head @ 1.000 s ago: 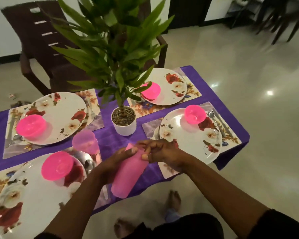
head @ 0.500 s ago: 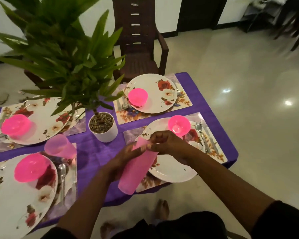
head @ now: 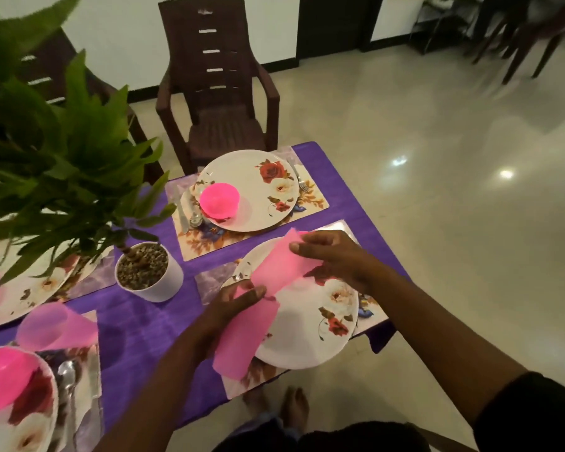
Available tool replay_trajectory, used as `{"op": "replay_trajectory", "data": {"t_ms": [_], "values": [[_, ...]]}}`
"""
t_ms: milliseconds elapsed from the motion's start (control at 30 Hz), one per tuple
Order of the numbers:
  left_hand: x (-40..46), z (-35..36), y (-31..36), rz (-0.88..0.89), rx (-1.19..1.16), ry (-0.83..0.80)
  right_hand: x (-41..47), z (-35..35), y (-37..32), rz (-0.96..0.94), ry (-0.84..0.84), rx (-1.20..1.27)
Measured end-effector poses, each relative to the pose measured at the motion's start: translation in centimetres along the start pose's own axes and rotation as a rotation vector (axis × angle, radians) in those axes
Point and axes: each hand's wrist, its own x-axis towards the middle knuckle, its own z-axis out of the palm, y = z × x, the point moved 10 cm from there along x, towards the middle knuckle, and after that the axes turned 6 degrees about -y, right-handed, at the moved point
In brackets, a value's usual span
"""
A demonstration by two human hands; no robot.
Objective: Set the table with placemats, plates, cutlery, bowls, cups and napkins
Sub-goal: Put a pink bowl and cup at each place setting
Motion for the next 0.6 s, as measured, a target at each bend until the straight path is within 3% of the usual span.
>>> {"op": "replay_trajectory", "data": {"t_ms": [167, 333, 600], "values": [[2.6, -1.2, 1.0, 0.022, 0.134, 0.085, -0.5, -7.5, -1.9, -0.107, 0.303, 0.071], [4.9, -2.4, 2.8, 0.064, 0.242, 0.162, 0.5, -12.5, -4.6, -0.174, 0.602, -0.283], [6.0, -2.7, 2.8, 0.034, 0.254, 0.288, 4.1, -13.9, -4.2, -0.132, 0.620, -0.640]]}}
